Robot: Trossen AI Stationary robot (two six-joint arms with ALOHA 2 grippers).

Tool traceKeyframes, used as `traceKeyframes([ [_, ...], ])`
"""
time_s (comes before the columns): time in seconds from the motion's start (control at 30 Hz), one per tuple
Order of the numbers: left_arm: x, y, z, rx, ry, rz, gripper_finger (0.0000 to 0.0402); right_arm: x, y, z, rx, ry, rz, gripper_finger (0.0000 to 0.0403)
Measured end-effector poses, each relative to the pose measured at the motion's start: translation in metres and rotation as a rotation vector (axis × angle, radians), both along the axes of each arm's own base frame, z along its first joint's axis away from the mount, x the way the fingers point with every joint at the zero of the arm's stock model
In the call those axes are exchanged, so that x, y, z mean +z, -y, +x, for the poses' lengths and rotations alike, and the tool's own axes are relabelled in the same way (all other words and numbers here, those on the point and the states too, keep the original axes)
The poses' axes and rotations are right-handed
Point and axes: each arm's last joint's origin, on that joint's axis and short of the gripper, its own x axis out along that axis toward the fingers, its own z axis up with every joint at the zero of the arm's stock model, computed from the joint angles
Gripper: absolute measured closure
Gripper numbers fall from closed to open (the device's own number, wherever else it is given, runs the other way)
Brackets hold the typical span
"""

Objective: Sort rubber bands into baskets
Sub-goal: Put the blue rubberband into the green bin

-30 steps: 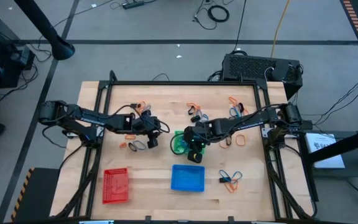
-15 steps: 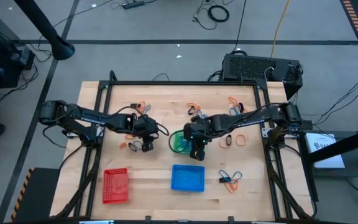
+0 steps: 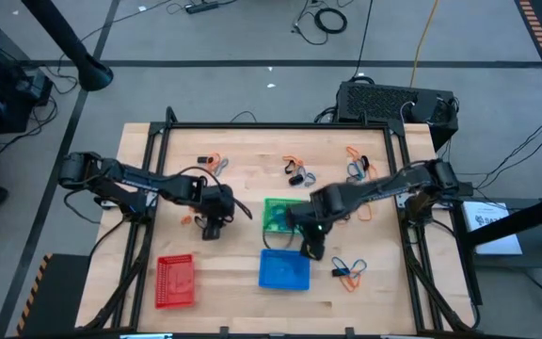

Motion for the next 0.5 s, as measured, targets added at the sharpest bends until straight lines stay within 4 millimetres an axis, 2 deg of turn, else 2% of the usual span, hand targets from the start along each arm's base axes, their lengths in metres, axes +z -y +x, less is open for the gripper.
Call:
traceKeyframes([
  [0.17,-0.002,0.006,-0.004,-0.018,-0.046,-0.010,0.0242,-0.001,-0.036,-0.014,0.035,-0.053,-0.003,0.0303],
  [0.33,-0.003,0.009,-0.009,0.011,-0.101,-0.023,0.0242,-0.001,-0.075,-0.028,0.080,-0.018,-0.071,0.0303],
  [0.5,-0.005,0.008,-0.014,0.095,-0.166,-0.019,0.0243,-0.001,-0.100,-0.042,0.112,0.023,-0.155,0.0303],
])
